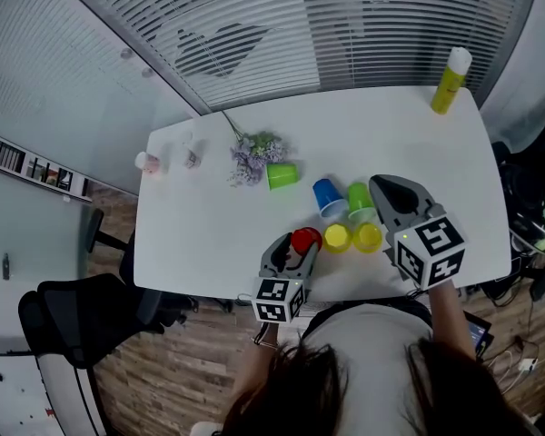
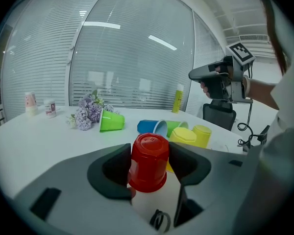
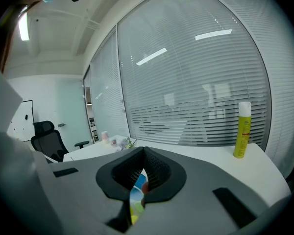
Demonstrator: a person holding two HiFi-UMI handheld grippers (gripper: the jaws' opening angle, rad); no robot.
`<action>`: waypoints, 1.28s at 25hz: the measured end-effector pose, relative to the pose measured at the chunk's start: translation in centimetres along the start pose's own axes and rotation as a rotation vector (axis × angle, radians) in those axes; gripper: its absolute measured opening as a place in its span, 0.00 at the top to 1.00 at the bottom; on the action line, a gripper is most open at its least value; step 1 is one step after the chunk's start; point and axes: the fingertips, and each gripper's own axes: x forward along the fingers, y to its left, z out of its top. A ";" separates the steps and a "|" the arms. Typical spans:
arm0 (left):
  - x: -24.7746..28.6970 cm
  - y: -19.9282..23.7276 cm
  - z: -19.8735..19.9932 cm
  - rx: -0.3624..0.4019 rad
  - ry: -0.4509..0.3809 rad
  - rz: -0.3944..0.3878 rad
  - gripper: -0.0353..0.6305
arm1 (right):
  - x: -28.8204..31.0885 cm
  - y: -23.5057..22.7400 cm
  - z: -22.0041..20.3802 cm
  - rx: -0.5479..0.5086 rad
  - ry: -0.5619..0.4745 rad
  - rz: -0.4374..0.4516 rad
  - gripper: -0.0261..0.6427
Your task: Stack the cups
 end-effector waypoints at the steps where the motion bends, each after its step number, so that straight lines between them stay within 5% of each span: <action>1: 0.0 -0.1 -0.1 -0.001 0.001 0.000 0.57 | 0.0 0.0 -0.1 0.000 0.002 -0.001 0.92; 22: -3.2 0.0 -0.1 -0.052 -0.005 0.029 0.51 | -0.9 0.6 -1.0 0.010 0.048 -0.013 0.91; 32: -5.4 2.6 2.0 -0.081 -0.050 0.133 0.76 | 0.2 -0.4 -1.4 -0.006 0.095 -0.026 0.91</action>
